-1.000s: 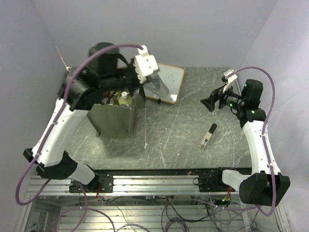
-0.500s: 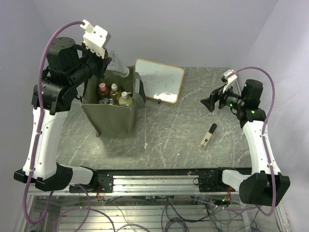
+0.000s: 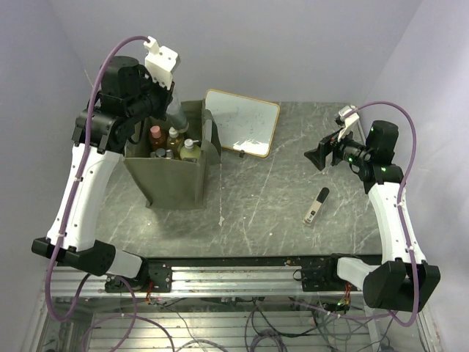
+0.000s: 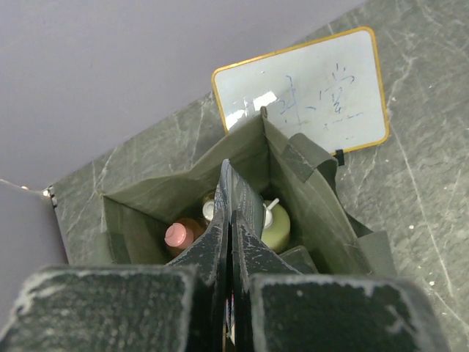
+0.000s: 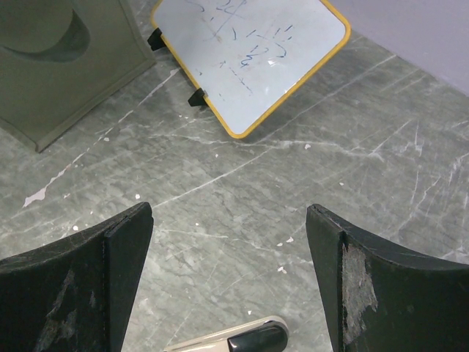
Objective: Place the personal care products into the canvas bag
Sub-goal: Place the care product in the canvas bag.
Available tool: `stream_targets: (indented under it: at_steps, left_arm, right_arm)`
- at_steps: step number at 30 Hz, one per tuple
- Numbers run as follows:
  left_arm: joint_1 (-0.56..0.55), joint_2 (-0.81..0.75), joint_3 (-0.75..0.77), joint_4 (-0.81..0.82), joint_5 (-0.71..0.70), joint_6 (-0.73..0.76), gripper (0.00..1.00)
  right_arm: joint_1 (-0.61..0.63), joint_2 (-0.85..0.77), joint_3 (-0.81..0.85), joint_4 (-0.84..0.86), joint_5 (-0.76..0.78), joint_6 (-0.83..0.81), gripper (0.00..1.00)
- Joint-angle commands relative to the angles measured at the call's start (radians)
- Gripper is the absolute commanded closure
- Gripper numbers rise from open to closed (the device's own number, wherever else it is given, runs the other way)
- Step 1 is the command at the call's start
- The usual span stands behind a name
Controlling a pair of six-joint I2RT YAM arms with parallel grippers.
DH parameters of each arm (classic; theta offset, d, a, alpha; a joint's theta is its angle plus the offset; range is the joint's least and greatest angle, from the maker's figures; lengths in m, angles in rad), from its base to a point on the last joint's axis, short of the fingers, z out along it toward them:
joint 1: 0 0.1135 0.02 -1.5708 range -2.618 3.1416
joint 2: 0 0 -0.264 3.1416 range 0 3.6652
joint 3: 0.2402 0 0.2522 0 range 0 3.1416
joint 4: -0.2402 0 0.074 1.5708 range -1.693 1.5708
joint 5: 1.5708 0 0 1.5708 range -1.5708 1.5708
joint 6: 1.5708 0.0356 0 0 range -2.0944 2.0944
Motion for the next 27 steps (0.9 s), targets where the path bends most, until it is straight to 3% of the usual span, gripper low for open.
stream_targets:
  at_steps: [1,7,13,27]
  left_arm:
    - [0.008,-0.038,0.036,0.036,-0.044,0.047,0.93]
    - [0.008,-0.095,0.017,-0.049,-0.055,0.101,0.93]
    - [0.008,-0.142,-0.096,-0.089,-0.093,0.131,0.93]
    - [0.008,-0.111,-0.261,-0.056,-0.08,0.111,0.93]
  right_arm:
    - [-0.005,0.002,0.001,-0.007,-0.016,-0.013,0.14]
    - [-0.005,0.004,0.001,-0.01,-0.017,-0.018,0.14]
    - [-0.004,0.008,0.001,-0.011,-0.018,-0.017,0.14]
    - [-0.004,0.007,-0.005,-0.006,-0.022,-0.016,0.14]
